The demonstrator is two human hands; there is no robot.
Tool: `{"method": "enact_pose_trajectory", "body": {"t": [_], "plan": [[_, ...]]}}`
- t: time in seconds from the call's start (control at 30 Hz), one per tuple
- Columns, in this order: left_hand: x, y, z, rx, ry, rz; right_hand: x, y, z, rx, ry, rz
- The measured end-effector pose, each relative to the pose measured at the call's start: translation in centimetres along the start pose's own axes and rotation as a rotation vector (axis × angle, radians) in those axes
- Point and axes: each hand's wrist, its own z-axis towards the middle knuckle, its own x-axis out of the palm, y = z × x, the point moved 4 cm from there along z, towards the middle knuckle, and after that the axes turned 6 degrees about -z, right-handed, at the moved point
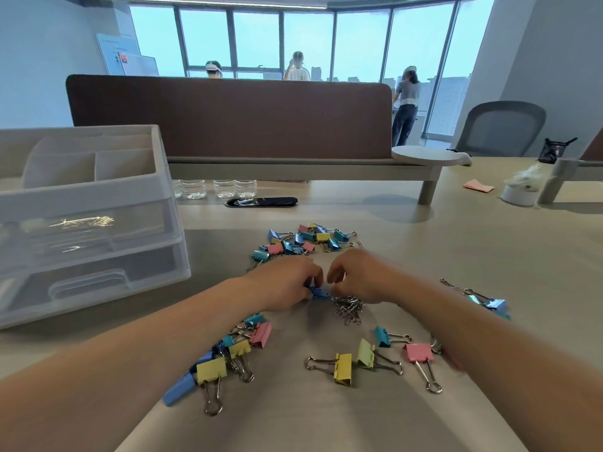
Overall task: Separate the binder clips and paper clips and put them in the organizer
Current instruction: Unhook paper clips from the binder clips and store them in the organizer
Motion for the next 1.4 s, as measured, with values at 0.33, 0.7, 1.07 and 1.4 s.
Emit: {"method": "enact_pose_trajectory", "body": {"t": [0.33,0.7,1.07,1.4], "plan": [[-0.7,1.2,-0.3,-0.157,0.076,-0.004,0.2,2.5,1.6,-0.040,0.067,-0.131],[-0.4,2.2,0.1,-0.230,0.067,-0.115,0.4,3.7,3.1,-0.086,0.081,-0.163],[-0.2,2.3,0.6,-0.270,0.016,-0.158,0.8,4.4,4.2,-0.103,0.059,-0.188],[0.0,2.5,0.3,-0.280,-0.037,-0.207,0.9,4.5,3.5,-0.126,-0.013,-0.160]]}}
